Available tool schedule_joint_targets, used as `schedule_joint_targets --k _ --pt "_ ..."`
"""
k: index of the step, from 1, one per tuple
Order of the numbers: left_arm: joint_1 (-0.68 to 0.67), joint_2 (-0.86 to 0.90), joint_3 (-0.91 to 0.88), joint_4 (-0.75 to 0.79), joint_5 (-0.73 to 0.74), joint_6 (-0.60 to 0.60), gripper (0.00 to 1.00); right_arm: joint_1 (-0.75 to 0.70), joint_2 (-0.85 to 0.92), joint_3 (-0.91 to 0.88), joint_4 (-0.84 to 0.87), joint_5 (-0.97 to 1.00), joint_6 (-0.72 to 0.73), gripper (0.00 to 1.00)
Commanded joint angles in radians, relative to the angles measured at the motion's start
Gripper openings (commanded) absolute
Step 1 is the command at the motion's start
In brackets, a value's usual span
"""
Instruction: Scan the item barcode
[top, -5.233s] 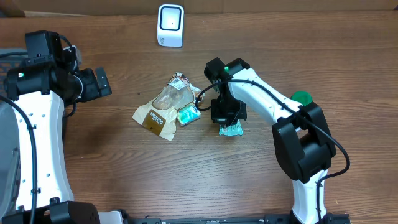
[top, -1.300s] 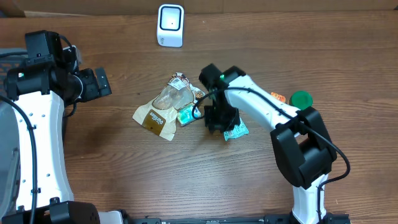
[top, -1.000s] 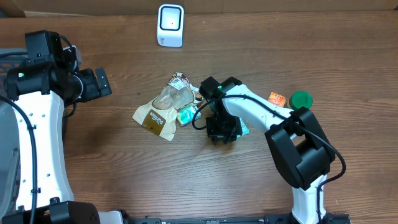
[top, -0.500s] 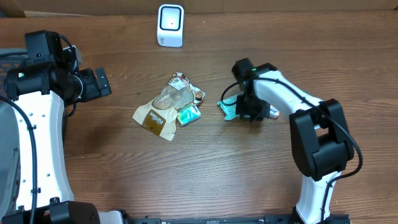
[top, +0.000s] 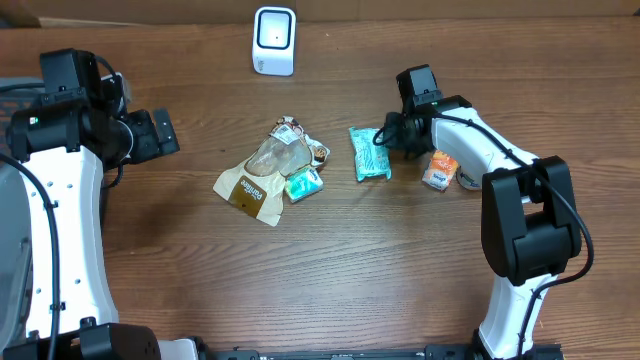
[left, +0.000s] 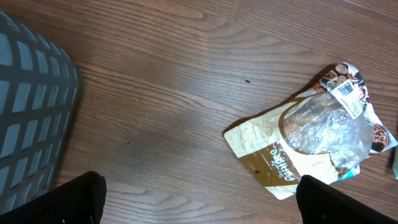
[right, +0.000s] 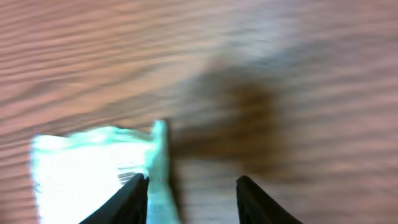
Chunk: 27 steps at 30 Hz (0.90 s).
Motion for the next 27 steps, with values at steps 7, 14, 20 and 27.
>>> schedule_joint_targets --k 7,14,20,27 --pt "-0.007 -0.006 0.006 0.001 0.003 0.012 1.00 0.016 -0.014 -0.003 0.023 -0.213 -0.093 0.44" --pt "-0.006 -0.006 0.006 0.001 0.003 0.012 1.00 0.030 -0.032 0.063 -0.117 -0.410 -0.102 0.47" --pt "-0.006 -0.006 0.006 0.001 0.003 0.012 1.00 0.045 -0.039 0.063 -0.182 -0.392 -0.101 0.43" --pt "-0.006 -0.006 0.006 0.001 0.003 0.012 1.00 0.048 -0.101 0.095 -0.257 -0.392 -0.094 0.41"
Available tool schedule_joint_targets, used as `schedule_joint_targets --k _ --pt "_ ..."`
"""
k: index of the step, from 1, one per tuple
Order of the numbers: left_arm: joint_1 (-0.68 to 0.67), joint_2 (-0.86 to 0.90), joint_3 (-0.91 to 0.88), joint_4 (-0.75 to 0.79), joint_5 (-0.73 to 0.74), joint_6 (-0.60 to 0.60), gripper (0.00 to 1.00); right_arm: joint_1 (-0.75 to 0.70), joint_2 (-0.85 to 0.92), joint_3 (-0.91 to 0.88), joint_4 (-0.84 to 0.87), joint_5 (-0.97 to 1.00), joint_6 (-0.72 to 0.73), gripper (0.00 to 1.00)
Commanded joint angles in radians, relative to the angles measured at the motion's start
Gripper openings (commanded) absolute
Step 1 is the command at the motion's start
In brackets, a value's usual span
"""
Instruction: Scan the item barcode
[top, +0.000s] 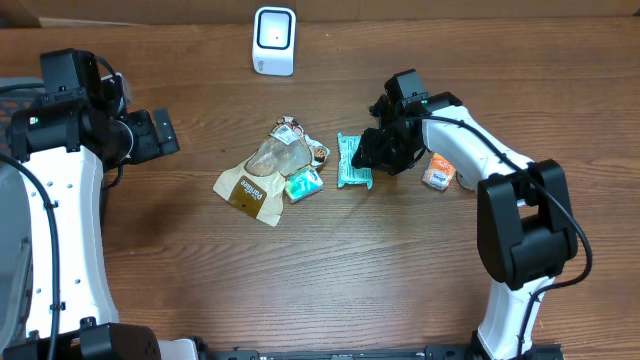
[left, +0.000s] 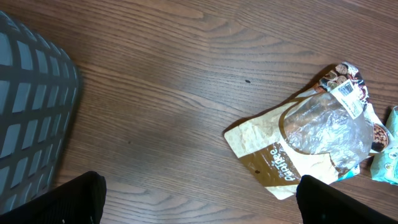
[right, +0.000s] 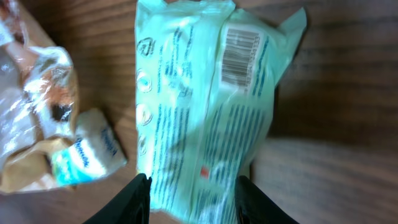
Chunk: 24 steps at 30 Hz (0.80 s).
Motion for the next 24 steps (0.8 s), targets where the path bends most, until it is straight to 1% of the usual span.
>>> schedule_joint_targets --k 1,3,5,7,11,17,24 --pt "-0.006 -0.006 0.006 0.001 0.003 0.012 1.00 0.005 -0.090 0.057 -0.024 -0.012 0.000 0.41" --pt "-0.006 -0.006 0.006 0.001 0.003 0.012 1.00 0.009 -0.101 0.061 -0.033 -0.012 0.009 0.40" --pt "-0.006 -0.006 0.006 0.001 0.003 0.012 1.00 0.029 -0.102 0.054 -0.019 -0.011 0.062 0.31" --pt "-0.006 -0.006 0.006 0.001 0.003 0.012 1.00 0.045 -0.100 0.038 0.001 -0.001 0.100 0.27" --pt "-0.006 -0.006 0.006 0.001 0.003 0.012 1.00 0.095 -0.084 -0.009 0.055 0.062 0.209 0.26" --pt "-0.006 -0.006 0.006 0.001 0.003 0.012 1.00 0.171 -0.027 -0.060 0.142 0.084 0.312 0.24" --pt "-0.006 -0.006 0.006 0.001 0.003 0.012 1.00 0.184 0.003 -0.061 0.100 0.140 0.318 0.24"
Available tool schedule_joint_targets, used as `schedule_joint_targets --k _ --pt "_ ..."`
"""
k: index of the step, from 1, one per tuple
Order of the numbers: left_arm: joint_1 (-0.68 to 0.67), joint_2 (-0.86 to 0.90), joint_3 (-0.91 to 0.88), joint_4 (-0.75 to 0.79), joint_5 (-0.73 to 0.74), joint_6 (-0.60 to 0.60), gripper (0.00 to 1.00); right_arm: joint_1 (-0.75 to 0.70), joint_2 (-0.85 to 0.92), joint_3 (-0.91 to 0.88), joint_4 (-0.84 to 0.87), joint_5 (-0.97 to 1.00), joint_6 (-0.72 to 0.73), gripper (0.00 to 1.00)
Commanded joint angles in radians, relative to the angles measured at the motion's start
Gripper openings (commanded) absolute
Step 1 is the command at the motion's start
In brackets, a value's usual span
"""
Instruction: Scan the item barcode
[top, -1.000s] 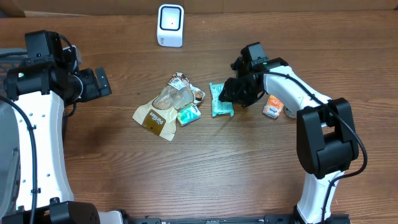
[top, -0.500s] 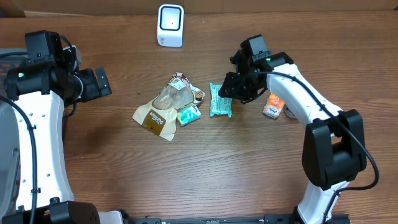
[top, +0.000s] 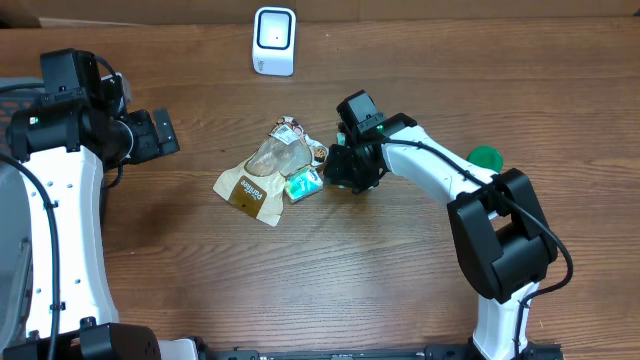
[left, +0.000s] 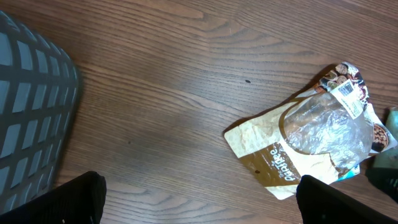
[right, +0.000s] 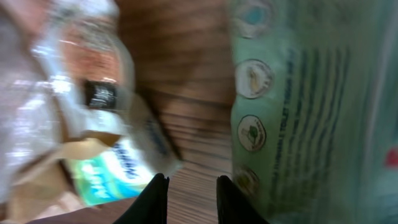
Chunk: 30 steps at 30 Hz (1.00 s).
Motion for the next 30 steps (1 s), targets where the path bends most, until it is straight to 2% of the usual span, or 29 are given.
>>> schedule_joint_targets --k 1,17,25,27,30 --pt "-0.006 -0.006 0.006 0.001 0.003 0.012 1.00 -0.016 0.006 -0.004 -0.025 0.048 0.020 0.24" --pt "-0.006 -0.006 0.006 0.001 0.003 0.012 1.00 -0.152 -0.027 -0.001 -0.209 0.145 -0.073 0.27" --pt "-0.006 -0.006 0.006 0.001 0.003 0.012 1.00 -0.212 -0.168 0.024 -0.261 0.127 -0.122 0.29" --pt "-0.006 -0.006 0.006 0.001 0.003 0.012 1.00 -0.229 -0.217 0.024 -0.256 0.106 -0.121 0.32" --pt "-0.007 -0.006 0.006 0.001 0.003 0.012 1.00 -0.258 -0.251 0.024 -0.232 0.060 -0.116 0.48"
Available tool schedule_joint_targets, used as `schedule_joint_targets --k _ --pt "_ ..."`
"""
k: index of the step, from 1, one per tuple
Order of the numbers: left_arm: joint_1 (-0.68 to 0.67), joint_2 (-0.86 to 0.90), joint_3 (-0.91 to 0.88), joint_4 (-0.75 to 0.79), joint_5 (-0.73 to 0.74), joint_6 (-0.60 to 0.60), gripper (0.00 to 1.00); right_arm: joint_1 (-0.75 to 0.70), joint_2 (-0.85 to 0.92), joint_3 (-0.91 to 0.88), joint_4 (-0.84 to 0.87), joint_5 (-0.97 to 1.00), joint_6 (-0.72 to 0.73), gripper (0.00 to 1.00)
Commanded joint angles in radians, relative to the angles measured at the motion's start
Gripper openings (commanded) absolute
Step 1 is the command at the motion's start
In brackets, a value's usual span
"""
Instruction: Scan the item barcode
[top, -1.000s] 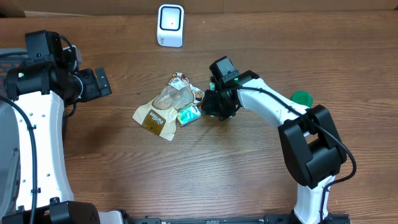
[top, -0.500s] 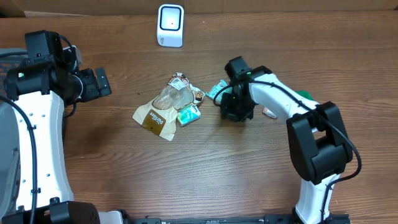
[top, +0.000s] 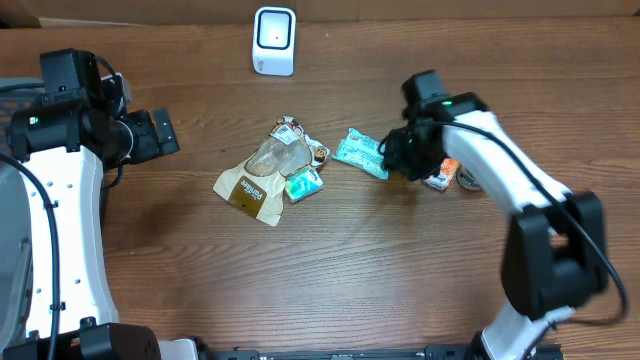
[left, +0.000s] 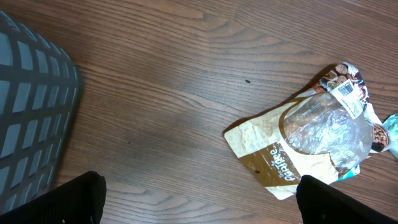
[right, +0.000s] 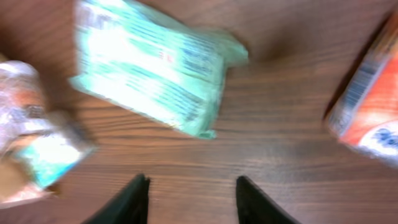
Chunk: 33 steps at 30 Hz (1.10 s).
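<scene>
The white barcode scanner (top: 274, 40) stands at the table's far edge. A teal packet (top: 360, 153) (right: 155, 74) lies tilted on the wood, left of my right gripper (top: 405, 155) (right: 193, 200). That gripper is open with only bare wood between its fingers, and the packet lies just beyond its fingertips. An orange box (top: 440, 172) (right: 367, 106) lies under the right arm. My left gripper (top: 152, 135) (left: 202, 200) hangs open at the left, well away from the brown pouch (left: 305, 140) (top: 258, 180).
A small teal sachet (top: 304, 183) lies against the brown pouch. A green object (top: 468, 180) peeks out beside the orange box. A grey mesh basket (left: 31, 112) stands at the far left, by the left arm.
My right gripper was over the teal packet next to the pouch pile; now it is further right beside the orange box. The teal packet lies tilted and uncovered. The left arm has not moved.
My right gripper was at the right edge of the teal packet, which lay upright. Then gripper and packet were further left, barcode side showing. Then both were against the pouch pile. Now the gripper is back to the right and the packet lies tilted.
</scene>
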Motion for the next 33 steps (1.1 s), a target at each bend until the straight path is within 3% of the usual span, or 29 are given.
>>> schedule_joint_targets --k 1,8,23,28,33 --pt "-0.007 -0.006 0.006 0.001 0.003 0.012 1.00 -0.034 -0.064 0.024 0.018 -0.044 -0.009 0.51" --pt "-0.006 -0.006 0.006 0.001 0.003 0.012 1.00 -0.061 -0.031 -0.048 0.118 -0.048 0.046 0.58" --pt "-0.006 -0.006 0.006 0.001 0.003 0.012 1.00 -0.059 0.109 -0.188 0.421 -0.167 0.153 0.52" --pt "-0.006 -0.006 0.006 0.001 0.003 0.012 1.00 -0.059 0.188 -0.188 0.504 -0.203 0.200 0.45" --pt "-0.006 -0.006 0.006 0.001 0.003 0.012 1.00 -0.060 0.214 -0.188 0.515 -0.213 0.201 0.22"
